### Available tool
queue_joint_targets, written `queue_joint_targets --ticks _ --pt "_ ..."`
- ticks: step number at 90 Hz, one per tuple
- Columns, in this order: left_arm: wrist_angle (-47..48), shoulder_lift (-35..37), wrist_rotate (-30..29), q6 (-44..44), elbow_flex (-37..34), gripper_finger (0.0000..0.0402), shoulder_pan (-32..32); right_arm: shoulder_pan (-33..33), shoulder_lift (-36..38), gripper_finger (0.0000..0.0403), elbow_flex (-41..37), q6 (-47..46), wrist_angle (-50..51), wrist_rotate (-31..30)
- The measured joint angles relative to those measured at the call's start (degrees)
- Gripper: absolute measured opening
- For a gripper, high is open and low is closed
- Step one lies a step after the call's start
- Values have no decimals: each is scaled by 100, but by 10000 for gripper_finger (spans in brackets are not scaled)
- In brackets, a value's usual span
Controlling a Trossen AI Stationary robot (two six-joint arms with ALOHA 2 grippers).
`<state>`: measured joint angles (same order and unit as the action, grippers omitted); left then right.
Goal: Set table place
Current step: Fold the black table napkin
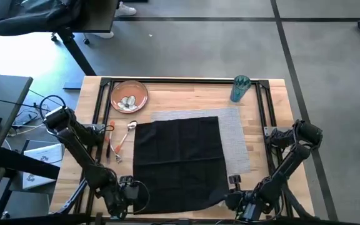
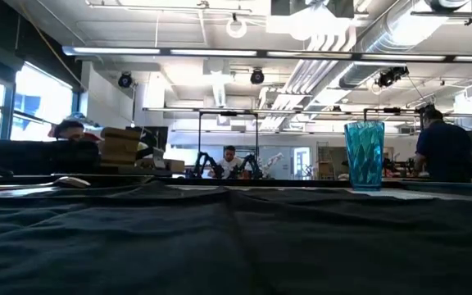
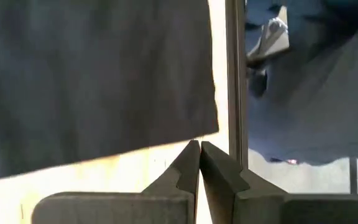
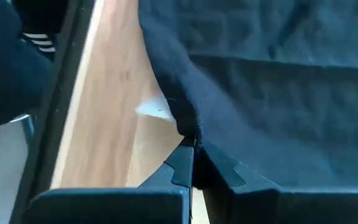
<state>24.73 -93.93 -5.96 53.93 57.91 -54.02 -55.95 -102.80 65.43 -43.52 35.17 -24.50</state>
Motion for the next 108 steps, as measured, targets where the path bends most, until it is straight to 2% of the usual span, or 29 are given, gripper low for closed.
queue_joint_targets --ticks 10,19,40,48,56,88,108 --pt "-55 -160 -201 100 -2 5 2 19 2 0 -65 -210 49 -40" --pt "-28 -247 -363 180 0 24 44 16 2 0 -70 -296 88 -34" --pt "-240 -288 97 -462 53 110 234 19 4 0 -68 -296 138 45" --pt "-589 -288 247 -909 120 143 110 19 4 0 -68 -296 214 76" --pt "-500 -288 171 -1165 121 162 -53 17 4 0 -68 -296 250 73" --pt "-747 -1083 120 -1567 104 152 -183 23 6 0 -68 -536 346 -135" --pt "-832 -1315 -111 -1678 129 141 -173 16 6 0 -68 -615 403 -175"
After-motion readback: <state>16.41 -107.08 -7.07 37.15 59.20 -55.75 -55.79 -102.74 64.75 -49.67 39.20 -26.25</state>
